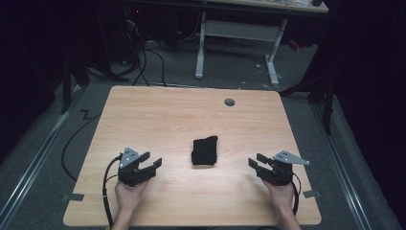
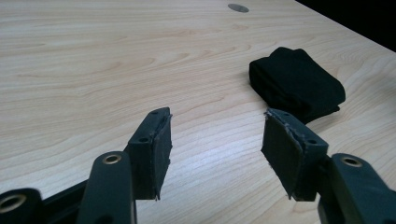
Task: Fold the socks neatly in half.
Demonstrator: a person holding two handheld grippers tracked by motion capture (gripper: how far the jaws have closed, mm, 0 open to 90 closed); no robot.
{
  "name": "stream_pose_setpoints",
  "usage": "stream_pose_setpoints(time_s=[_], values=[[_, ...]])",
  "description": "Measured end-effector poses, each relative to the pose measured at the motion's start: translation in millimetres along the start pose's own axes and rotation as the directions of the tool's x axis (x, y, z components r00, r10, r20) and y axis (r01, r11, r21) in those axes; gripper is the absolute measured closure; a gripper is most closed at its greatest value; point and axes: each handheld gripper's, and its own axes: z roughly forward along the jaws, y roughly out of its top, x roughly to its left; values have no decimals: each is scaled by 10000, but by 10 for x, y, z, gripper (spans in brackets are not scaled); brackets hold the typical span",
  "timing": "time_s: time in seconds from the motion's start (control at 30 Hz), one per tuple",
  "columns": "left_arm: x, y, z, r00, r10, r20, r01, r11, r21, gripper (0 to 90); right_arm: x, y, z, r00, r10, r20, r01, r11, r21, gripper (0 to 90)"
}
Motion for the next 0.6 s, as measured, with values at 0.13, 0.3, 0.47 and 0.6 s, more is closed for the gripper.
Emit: stream_pose_setpoints(time_s=[0.13, 0.3, 0.47, 0.6], values=[[36, -32, -11, 9999, -32, -108, 33, 10000, 78, 425, -26, -23, -8, 10000, 73, 38, -73, 10000, 33, 526], [64, -61, -7, 9998, -52, -190, 55, 9998, 169, 422, -49, -41, -12, 9998, 152, 90, -153, 9998, 92, 526], [102, -107, 6, 9997, -16, -257, 23, 9996, 272, 412, -82, -53, -18, 9996, 149, 225, -154, 9997, 213, 527], [123, -123, 24, 9996, -3, -289, 15, 9991, 416, 406, -115, -84, -23, 9992, 230, 321, -239, 9993, 277, 527]])
